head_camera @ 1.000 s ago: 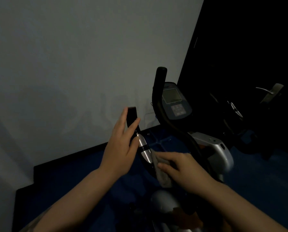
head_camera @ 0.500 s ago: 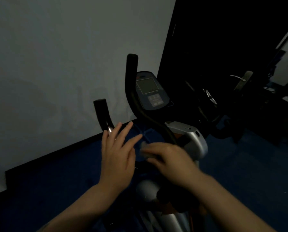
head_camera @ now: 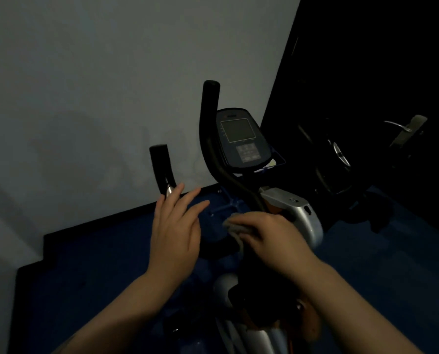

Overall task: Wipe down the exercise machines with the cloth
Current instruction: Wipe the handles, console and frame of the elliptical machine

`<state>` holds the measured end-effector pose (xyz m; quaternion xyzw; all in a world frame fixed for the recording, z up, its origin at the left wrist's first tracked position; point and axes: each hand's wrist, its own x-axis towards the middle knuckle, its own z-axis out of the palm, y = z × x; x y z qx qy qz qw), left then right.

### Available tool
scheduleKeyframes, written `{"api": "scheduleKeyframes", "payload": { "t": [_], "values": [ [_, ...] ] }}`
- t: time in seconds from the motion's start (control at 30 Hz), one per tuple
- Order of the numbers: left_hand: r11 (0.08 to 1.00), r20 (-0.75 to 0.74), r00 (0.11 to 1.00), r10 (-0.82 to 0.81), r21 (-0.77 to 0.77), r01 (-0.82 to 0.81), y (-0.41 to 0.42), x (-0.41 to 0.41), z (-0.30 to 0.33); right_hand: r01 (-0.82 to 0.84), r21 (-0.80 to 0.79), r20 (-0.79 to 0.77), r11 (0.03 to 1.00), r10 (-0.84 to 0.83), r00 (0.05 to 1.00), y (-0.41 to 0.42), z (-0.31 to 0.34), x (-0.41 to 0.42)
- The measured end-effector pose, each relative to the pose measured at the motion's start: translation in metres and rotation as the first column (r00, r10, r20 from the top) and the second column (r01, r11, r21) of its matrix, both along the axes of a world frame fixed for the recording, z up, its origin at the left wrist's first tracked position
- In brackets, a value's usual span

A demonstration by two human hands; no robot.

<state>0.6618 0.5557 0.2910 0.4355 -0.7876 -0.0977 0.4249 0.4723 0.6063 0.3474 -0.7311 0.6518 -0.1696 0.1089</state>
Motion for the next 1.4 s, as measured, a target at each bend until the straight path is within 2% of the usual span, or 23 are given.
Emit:
{"api": "scheduleKeyframes", "payload": {
  "t": [0.03, 0.1, 0.17, 0.2, 0.33, 0.4, 0.47, 0.57, 0.63, 0.7, 0.77, 0.83, 0.9, 1.0, 1.1, 1.2, 1.3, 1.4],
  "values": [
    [1.000, 0.000, 1.000, 0.012, 0.007, -0.012, 0.001, 0.000, -0.001, 0.030, -0.022, -0.007, 0.999, -0.030, 1.000, 0.002, -0.002, 0.007],
    [0.999, -0.016, 0.999, 0.038, 0.026, -0.038, 0.005, -0.002, -0.004, -0.059, -0.025, 0.015, 0.998, 0.060, 0.998, 0.009, -0.002, 0.029],
    [0.997, -0.038, 0.997, 0.062, 0.045, -0.061, 0.010, -0.005, -0.007, -0.165, 0.044, 0.114, 0.985, 0.159, 0.981, 0.011, -0.001, 0.032],
    [0.997, -0.044, 0.997, 0.069, 0.049, -0.067, 0.012, -0.006, -0.007, -0.159, 0.079, 0.143, 0.984, 0.146, 0.979, 0.007, 0.001, 0.023],
    [0.993, -0.049, 0.993, 0.105, 0.067, -0.102, 0.018, -0.009, -0.009, 0.028, 0.005, 0.026, 1.000, -0.028, 0.999, 0.001, 0.001, 0.002],
    [0.990, -0.047, 0.991, 0.124, 0.080, -0.120, 0.021, -0.011, -0.010, -0.043, -0.042, -0.008, 0.998, 0.043, 0.999, 0.011, 0.000, 0.022],
    [0.985, -0.037, 0.989, 0.146, 0.093, -0.142, 0.026, -0.013, -0.010, -0.156, -0.011, 0.042, 0.988, 0.157, 0.987, 0.018, 0.001, 0.024],
    [0.977, -0.002, 0.984, 0.178, 0.117, -0.177, 0.034, -0.014, -0.006, -0.087, 0.058, 0.109, 0.995, 0.081, 0.991, 0.006, 0.010, -0.004],
    [0.970, -0.006, 0.980, 0.199, 0.147, -0.196, 0.042, -0.016, -0.003, -0.040, 0.008, 0.058, 0.999, 0.039, 0.998, 0.006, 0.007, -0.008],
    [0.957, -0.080, 0.974, 0.211, 0.217, -0.190, 0.055, -0.023, 0.002, -0.087, -0.041, -0.007, 0.995, 0.087, 0.996, 0.011, 0.006, 0.001],
    [0.933, -0.176, 0.959, 0.223, 0.324, -0.157, 0.070, -0.035, 0.008, -0.175, 0.029, 0.063, 0.984, 0.173, 0.983, 0.009, 0.010, -0.004],
    [0.910, -0.207, 0.951, 0.231, 0.392, -0.136, 0.084, -0.047, 0.013, -0.221, 0.137, 0.207, 0.966, 0.190, 0.960, 0.004, 0.024, -0.022],
    [0.889, -0.224, 0.945, 0.240, 0.440, -0.122, 0.095, -0.058, 0.016, -0.188, 0.086, 0.255, 0.978, 0.161, 0.954, 0.005, 0.033, -0.040],
    [0.869, -0.254, 0.933, 0.255, 0.483, -0.106, 0.110, -0.077, 0.015, -0.193, -0.082, 0.151, 0.978, 0.203, 0.967, 0.026, 0.033, -0.040],
    [0.874, -0.298, 0.902, 0.313, 0.463, -0.150, 0.122, -0.093, 0.012, -0.327, -0.170, -0.031, 0.930, 0.327, 0.945, 0.048, 0.019, -0.029],
    [0.875, -0.332, 0.862, 0.384, 0.429, -0.225, 0.127, -0.097, 0.007, -0.369, -0.192, -0.184, 0.909, 0.336, 0.924, 0.062, 0.014, -0.042],
    [0.870, -0.339, 0.842, 0.420, 0.414, -0.268, 0.127, -0.101, 0.004, -0.416, -0.173, -0.208, 0.893, 0.380, 0.901, 0.069, 0.018, -0.060],
    [0.870, -0.370, 0.814, 0.447, 0.392, -0.300, 0.127, -0.105, 0.004, -0.440, -0.240, -0.169, 0.865, 0.409, 0.897, 0.060, 0.011, -0.045]
  ]
}}
